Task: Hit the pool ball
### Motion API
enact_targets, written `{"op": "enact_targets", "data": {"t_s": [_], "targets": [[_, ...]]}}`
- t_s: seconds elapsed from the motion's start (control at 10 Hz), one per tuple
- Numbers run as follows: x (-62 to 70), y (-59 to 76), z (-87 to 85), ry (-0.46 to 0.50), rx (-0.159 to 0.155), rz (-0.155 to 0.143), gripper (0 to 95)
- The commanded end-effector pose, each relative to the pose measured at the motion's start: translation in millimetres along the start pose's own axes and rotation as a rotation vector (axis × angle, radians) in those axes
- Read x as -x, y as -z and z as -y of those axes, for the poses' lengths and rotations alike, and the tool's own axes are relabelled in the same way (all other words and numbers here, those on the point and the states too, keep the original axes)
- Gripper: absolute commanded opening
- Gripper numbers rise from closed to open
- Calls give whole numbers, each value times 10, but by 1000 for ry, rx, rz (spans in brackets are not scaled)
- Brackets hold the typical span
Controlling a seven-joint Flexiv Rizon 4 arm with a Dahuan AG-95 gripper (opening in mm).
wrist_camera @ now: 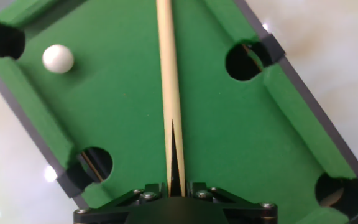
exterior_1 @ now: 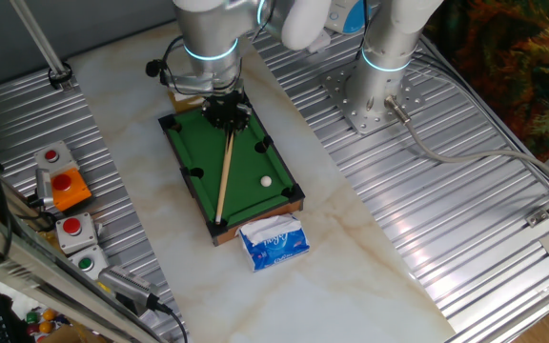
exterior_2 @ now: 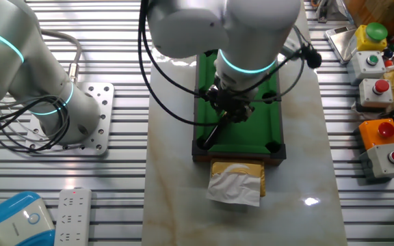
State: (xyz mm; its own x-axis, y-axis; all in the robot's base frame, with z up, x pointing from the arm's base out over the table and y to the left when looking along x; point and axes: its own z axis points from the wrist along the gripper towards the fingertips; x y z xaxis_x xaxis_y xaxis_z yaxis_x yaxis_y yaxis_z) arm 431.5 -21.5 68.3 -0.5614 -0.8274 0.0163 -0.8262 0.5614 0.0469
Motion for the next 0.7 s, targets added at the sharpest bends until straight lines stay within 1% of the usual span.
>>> {"op": "enact_targets", "data": {"t_s": [0.1,0.3,0.7], "targets": [[-8,-5,4,29,-24,-18,0],[-8,2,3,27,-35,-22,0],[-25,87,8,39,-38,-27,0]]}}
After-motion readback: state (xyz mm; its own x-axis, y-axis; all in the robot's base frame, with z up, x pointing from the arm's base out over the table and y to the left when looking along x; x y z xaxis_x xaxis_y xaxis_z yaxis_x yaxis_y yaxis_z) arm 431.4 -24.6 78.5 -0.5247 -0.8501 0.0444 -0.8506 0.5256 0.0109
